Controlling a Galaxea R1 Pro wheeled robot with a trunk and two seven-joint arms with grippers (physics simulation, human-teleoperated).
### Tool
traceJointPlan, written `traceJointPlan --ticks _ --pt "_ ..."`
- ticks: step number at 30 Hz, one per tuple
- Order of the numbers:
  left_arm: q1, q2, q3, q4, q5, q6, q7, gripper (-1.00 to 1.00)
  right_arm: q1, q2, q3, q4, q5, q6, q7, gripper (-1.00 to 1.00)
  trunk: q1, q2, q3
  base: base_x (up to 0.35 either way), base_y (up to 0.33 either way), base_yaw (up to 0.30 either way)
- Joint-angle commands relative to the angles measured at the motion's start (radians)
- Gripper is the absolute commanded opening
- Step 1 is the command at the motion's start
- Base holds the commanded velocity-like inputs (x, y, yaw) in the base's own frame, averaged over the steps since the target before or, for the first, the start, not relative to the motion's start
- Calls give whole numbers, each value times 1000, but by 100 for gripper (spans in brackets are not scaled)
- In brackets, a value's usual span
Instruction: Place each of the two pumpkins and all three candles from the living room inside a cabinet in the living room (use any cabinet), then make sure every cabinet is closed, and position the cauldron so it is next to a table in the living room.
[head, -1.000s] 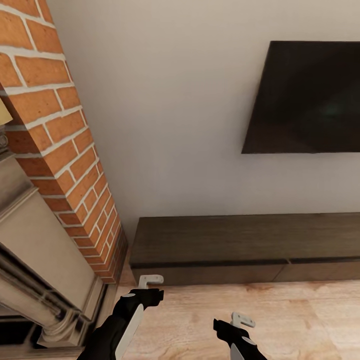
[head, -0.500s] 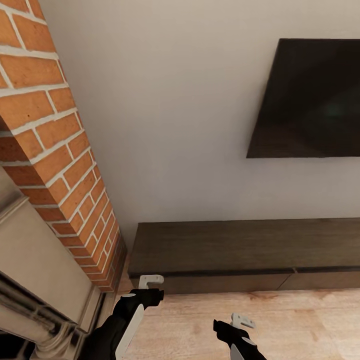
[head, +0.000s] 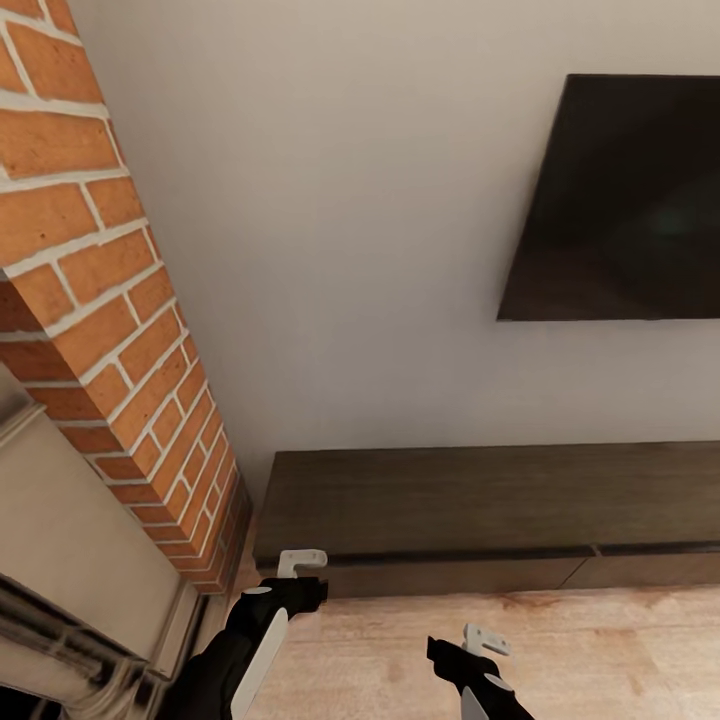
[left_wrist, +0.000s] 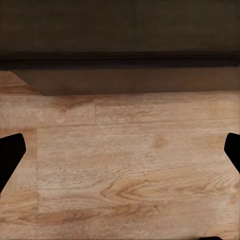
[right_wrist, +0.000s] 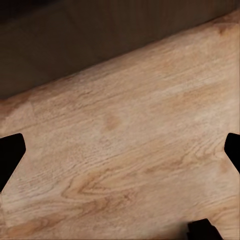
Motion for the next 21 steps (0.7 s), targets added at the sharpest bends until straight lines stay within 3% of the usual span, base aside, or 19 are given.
traceJointPlan --ticks 1,6,8,10,12,15,16,17,18,21 --pt "-1 0 -2 -1 11 3 9 100 0 1 -5 -1 -7 -1 -1 100 0 -1 -1 78 0 0" --pt "-1 -1 -1 -12 11 13 9 100 0 -10 -12 7 -27 -19 34 100 0 -1 -1 22 0 0" --pt "-1 -2 0 -19 12 25 9 100 0 -32 -13 10 -52 -15 105 100 0 -1 -1 4 0 0" --pt "-1 -3 0 -28 13 62 9 100 0 -69 -14 13 -105 -10 189 100 0 -1 -1 2 0 0" --pt "-1 -3 2 -54 28 125 9 100 0 -106 -14 42 -189 -11 265 100 0 -1 -1 0 0 0" --pt "-1 0 8 -127 95 239 10 100 0 -143 -14 122 -339 -22 363 100 0 -1 -1 0 0 0" --pt "0 5 10 -172 141 289 10 100 0 -159 -14 150 -415 -26 413 100 0 -1 -1 0 0 0" --pt "1 13 10 -201 178 322 10 100 0 -168 -14 168 -464 -27 452 100 0 -1 -1 0 0 0" --pt "1 18 10 -214 197 338 10 100 0 -172 -14 177 -487 -28 473 100 0 -1 -1 0 0 0" --pt "2 42 10 -258 313 404 12 100 0 -189 -13 218 -582 -30 559 100 0 -1 -1 0 0 0"
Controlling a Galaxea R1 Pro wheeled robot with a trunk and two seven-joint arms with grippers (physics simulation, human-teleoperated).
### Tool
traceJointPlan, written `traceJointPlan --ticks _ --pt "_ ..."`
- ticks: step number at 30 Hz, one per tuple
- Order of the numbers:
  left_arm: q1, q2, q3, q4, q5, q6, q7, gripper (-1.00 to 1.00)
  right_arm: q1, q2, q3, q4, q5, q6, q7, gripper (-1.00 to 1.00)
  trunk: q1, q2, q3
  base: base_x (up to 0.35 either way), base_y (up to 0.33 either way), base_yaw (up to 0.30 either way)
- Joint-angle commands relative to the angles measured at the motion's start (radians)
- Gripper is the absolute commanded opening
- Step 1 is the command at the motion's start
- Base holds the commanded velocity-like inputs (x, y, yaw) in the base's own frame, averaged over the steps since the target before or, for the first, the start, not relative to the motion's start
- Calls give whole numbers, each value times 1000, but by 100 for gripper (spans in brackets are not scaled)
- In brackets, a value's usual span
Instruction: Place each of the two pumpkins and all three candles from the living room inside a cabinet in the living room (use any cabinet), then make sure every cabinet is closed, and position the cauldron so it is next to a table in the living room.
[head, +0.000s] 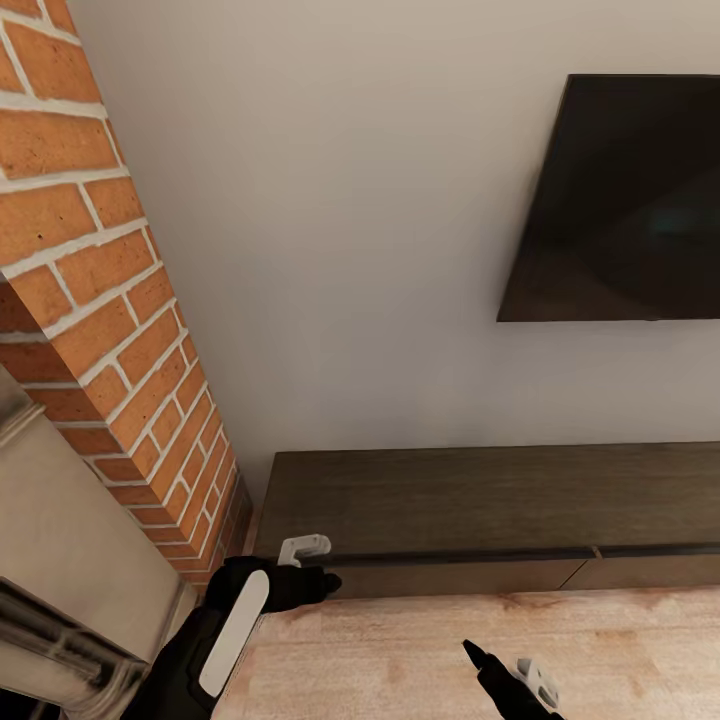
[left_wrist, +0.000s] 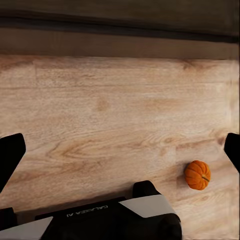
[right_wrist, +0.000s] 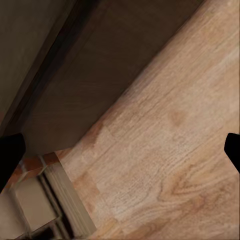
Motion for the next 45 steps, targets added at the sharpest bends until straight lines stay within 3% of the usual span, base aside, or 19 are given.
traceJointPlan --ticks 1,7,8,11,13,15,18,24,26,29,31,36,41,45 --pt "0 4 0 -8 44 12 11 100 -1 -1 -7 6 -14 -2 19 100 0 -1 -1 0 0 0" --pt "0 13 17 -18 150 29 14 100 -1 -12 -15 8 -51 10 38 100 0 -1 -1 0 0 0" --pt "0 13 25 -18 163 30 14 100 -1 -18 -32 8 -79 13 42 100 0 -1 -1 0 0 0" --pt "0 14 39 -18 180 31 15 100 -1 -26 -136 6 -224 16 53 100 0 -1 -1 0 0 0" --pt "0 18 43 -18 184 31 15 100 -1 -28 -174 4 -283 16 56 100 0 -1 -1 0 0 0" --pt "0 31 46 -18 193 32 14 100 -1 -31 -199 2 -322 17 56 100 0 -1 -1 0 0 0" --pt "0 47 48 -18 235 32 13 100 -2 -35 -212 -12 -342 18 55 100 0 -1 -1 83 0 0" --pt "0 127 39 -18 432 31 14 100 -3 -40 -227 -88 -365 36 60 100 0 -1 -1 189 0 0" --pt "0 139 34 -19 470 31 14 100 -3 -40 -231 -95 -367 40 95 100 0 -1 -1 37 0 0" --pt "0 142 5 -19 486 31 14 100 -3 -42 -233 -97 -369 44 175 100 0 -1 -1 10 0 0" --pt "0 142 -16 -18 490 31 13 100 -3 -44 -236 -98 -396 67 213 100 0 -1 -1 3 0 0" --pt "0 140 -26 -18 493 31 12 100 -3 -46 -239 -97 -456 124 249 100 0 -1 -1 0 0 0" --pt "0 137 -27 -18 493 31 13 100 -3 -47 -239 -94 -462 123 255 100 0 -1 -1 0 0 0" --pt "0 135 -29 -18 493 31 12 100 -3 -46 -235 -96 -456 86 261 100 15 -29 -13 0 0 0"
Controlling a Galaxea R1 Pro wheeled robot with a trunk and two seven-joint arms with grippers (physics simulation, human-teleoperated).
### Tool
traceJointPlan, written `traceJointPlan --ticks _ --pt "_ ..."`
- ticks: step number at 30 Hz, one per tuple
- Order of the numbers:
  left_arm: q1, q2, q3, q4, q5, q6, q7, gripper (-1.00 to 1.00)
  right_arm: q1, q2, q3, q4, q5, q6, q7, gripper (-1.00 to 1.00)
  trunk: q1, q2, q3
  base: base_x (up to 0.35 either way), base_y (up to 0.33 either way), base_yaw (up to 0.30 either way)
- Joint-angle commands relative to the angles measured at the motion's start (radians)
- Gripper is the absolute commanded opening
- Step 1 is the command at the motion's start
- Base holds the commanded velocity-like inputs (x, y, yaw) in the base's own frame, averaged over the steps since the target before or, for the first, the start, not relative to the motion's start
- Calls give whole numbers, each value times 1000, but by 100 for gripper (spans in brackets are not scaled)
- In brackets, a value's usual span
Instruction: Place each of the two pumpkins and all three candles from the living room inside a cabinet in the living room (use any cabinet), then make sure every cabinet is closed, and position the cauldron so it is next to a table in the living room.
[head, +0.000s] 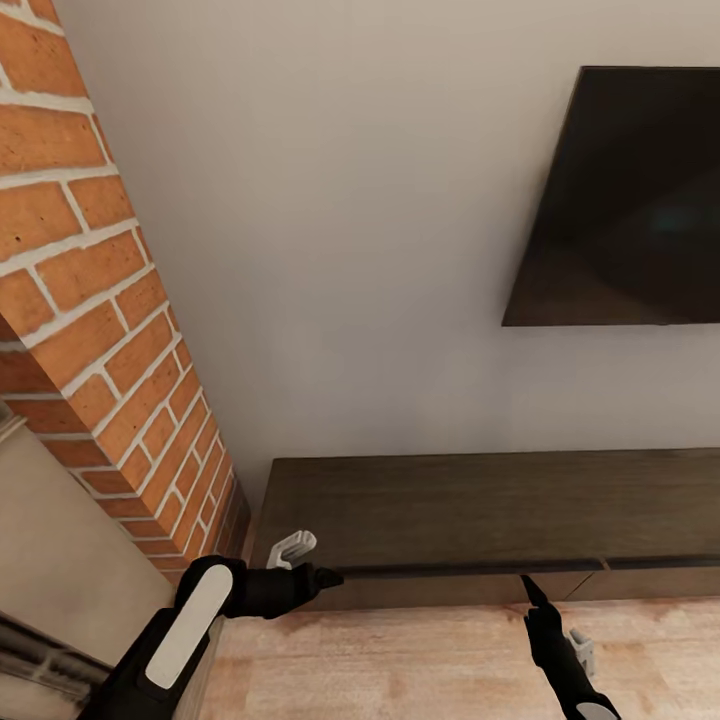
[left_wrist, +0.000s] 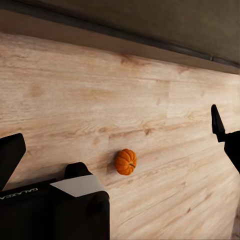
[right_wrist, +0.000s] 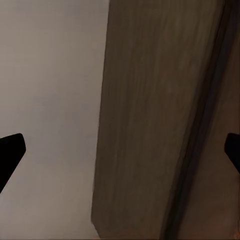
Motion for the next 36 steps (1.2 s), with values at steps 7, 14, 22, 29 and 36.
traceJointPlan --ticks 7,14,22,29,36 --pt "-1 2 -6 -1 44 1 11 100 -1 1 5 0 -7 -87 9 100 27 -50 -23 0 0 0" --pt "-1 4 -32 0 79 1 11 100 -1 1 7 1 -8 -87 0 100 54 -99 -45 0 0 0" --pt "-1 3 -63 1 81 0 11 100 -1 -2 9 1 -6 -67 1 100 84 -155 -70 0 0 0" --pt "-1 3 -64 0 80 0 11 100 -1 0 7 6 -7 -70 -3 100 111 -204 -92 0 0 0" --pt "-1 5 -64 -1 80 0 12 100 -1 -2 7 7 -7 -67 -3 100 138 -253 -114 0 0 0"
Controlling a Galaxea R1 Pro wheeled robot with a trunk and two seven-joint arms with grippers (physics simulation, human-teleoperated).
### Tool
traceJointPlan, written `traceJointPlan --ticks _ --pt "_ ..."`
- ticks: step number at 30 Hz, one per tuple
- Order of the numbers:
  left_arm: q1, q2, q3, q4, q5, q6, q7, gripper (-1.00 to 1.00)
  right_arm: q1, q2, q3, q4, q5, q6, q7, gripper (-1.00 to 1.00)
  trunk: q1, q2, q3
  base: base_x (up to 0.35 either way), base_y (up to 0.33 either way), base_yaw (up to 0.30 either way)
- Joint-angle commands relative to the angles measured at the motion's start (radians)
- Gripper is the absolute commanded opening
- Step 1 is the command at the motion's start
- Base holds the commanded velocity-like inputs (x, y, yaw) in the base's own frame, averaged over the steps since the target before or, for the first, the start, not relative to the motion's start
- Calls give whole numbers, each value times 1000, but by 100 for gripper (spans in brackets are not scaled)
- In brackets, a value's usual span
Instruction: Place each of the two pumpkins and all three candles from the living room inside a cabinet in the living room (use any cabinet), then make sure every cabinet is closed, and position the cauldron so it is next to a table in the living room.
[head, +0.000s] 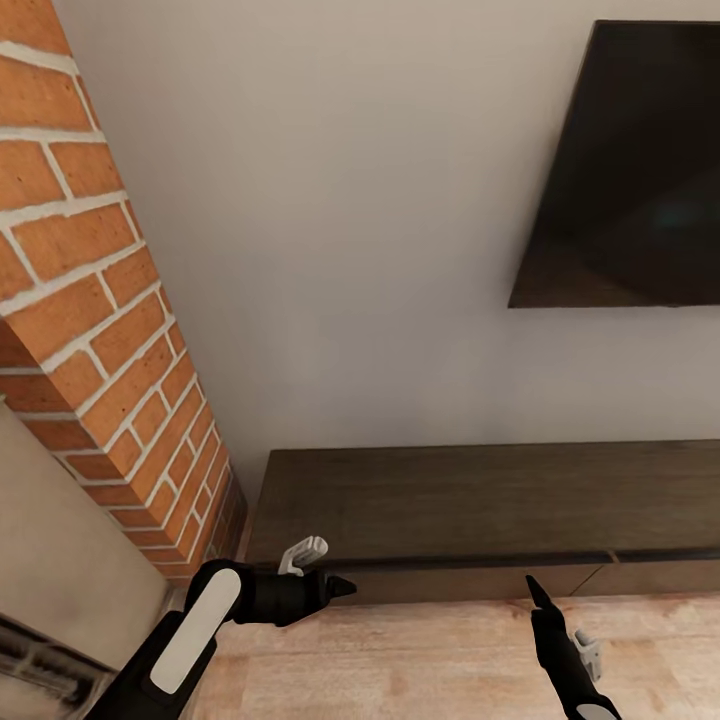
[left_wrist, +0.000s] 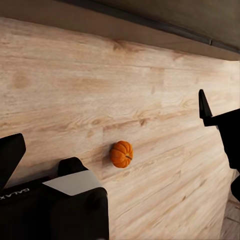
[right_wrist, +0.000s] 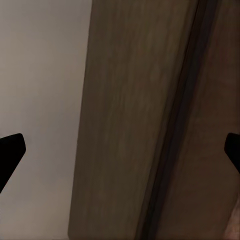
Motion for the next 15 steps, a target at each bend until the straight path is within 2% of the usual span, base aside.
traceJointPlan --ticks 1,15 --pt "-1 0 -2 -1 11 1 10 100 -1 0 3 1 -9 0 4 100 4 -8 -4 0 0 0" --pt "-1 -1 -15 -1 9 -1 11 100 -1 1 -5 -6 -12 -10 20 100 58 -106 -48 0 0 0"
